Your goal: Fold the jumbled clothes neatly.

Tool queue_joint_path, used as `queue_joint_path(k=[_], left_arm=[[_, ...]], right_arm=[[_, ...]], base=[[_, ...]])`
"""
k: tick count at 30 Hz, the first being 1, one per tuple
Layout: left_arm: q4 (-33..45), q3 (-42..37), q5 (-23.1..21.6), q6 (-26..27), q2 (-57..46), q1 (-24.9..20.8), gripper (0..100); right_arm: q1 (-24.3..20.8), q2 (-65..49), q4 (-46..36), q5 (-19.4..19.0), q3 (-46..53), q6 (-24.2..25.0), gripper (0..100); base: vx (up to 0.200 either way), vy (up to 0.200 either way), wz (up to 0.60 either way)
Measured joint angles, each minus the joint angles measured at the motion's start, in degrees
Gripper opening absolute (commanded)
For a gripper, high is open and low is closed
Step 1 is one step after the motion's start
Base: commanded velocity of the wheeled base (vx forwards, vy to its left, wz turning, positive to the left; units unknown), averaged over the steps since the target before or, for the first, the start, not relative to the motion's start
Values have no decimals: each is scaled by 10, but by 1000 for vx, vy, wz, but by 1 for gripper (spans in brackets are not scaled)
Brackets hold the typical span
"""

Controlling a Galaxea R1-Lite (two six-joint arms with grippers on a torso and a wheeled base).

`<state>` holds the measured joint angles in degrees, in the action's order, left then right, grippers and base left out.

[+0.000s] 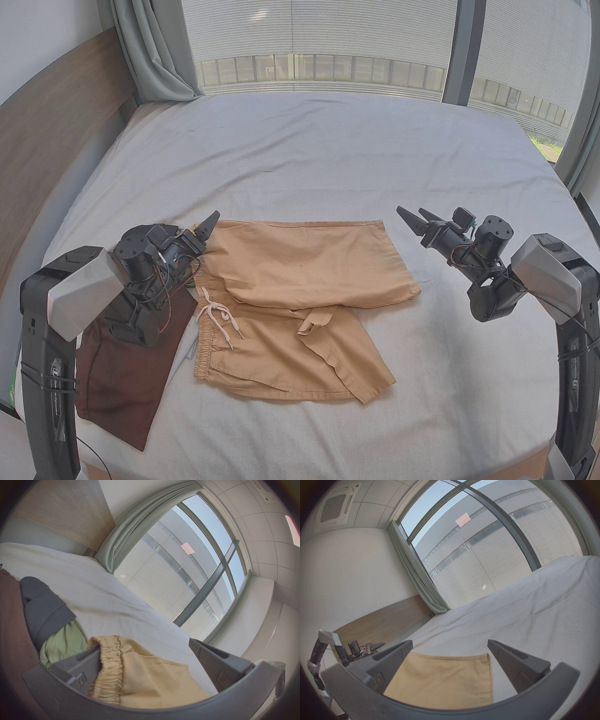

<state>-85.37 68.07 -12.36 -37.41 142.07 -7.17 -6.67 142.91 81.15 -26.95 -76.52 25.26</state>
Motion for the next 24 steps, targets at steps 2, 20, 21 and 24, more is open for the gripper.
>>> queue_joint_path(k=[2,20,21,24], left_arm=[[0,-3,0,0,1,0,100],[-5,-192,-17,26,-105,9,100],[-5,-204,-21,29,-114,10,100],[-6,-257,-53,45,-152,14,100]], right_arm=[[-2,-4,7,0,19,-7,100],[-7,-49,72,-3,196,-24,100],[-8,-54,73,-4,205,-25,100],[-15,-77,73,-4,244,-35,100]], base=[[0,0,0],[0,0,0],[0,0,0],[0,0,0]])
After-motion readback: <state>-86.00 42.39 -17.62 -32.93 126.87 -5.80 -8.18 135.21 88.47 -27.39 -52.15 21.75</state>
